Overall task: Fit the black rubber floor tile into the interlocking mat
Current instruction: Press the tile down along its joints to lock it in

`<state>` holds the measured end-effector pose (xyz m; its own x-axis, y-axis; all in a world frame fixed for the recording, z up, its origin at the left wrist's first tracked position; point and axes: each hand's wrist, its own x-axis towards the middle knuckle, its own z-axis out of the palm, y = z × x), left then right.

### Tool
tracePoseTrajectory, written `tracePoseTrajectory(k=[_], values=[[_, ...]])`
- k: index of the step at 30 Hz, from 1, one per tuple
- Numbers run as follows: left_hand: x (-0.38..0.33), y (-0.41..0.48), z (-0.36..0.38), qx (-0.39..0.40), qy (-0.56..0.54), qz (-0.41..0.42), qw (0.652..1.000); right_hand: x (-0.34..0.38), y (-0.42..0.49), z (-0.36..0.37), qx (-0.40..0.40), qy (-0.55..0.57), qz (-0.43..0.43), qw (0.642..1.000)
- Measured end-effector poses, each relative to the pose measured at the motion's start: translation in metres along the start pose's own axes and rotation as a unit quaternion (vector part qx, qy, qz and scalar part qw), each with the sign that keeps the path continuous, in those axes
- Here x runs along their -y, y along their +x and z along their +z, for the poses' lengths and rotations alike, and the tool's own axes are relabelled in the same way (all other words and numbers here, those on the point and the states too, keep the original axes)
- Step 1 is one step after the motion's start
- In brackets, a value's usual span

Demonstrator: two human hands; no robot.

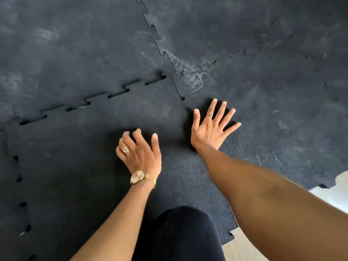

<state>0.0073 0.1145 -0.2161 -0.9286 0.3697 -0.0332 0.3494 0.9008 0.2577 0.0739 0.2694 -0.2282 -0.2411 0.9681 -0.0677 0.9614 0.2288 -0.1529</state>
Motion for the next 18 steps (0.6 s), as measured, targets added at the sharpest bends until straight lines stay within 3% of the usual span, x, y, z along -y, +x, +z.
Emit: tracePoseTrajectory(k=[3, 7, 18], values=[[0.009, 0.046, -0.008, -0.055, -0.024, -0.022, 0.998, -0.003, -0.001, -0.001, 0.017, 0.006, -0.003, 1.000], [0.005, 0.086, -0.001, -0.058, -0.012, -0.102, 0.993, -0.004, 0.004, 0.000, 0.016, 0.011, -0.006, 1.000], [0.005, 0.090, 0.009, -0.040, 0.003, -0.100, 0.994, -0.005, 0.013, -0.007, 0.005, 0.000, 0.000, 1.000]])
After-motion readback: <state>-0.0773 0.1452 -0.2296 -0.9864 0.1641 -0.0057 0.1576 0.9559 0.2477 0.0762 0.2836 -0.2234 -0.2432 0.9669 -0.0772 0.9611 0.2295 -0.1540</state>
